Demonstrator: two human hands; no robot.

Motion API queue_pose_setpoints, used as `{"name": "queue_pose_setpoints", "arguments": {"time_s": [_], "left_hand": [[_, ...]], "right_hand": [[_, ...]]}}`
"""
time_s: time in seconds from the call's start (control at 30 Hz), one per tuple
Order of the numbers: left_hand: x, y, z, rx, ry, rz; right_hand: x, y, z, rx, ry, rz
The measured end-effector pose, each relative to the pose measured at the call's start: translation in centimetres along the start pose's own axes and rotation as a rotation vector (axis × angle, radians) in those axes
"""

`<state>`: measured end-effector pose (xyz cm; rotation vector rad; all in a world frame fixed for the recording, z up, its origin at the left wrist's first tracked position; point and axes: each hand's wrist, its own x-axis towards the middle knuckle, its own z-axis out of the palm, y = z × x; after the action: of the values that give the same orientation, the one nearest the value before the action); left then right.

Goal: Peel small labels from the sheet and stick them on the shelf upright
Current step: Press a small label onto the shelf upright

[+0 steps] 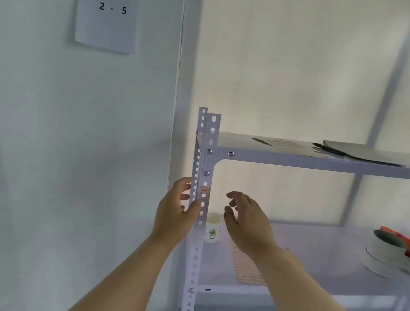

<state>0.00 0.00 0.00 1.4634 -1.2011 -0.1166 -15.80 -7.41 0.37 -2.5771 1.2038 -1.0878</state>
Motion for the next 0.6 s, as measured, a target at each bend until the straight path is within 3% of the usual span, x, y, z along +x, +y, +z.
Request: {"name": "queue_pose_setpoints", "arguments": {"time_s": [0.1, 0.43, 0.6], "left_hand": [[0.8, -0.2, 0.9, -0.113, 0.028, -0.042], [1.8, -0.3, 2.7, -0.228, 0.069, -0.123], [2.2, -0.2, 3.2, -0.267, 0.017, -0.132]], "right_hand": [[1.3, 0.5, 1.5, 0.241, 0.062, 0.078], [3.7, 0.1, 3.3, 0.918, -0.111, 0.182], [4.3, -0.2, 3.7, 1.114, -0.192, 0.248]]}}
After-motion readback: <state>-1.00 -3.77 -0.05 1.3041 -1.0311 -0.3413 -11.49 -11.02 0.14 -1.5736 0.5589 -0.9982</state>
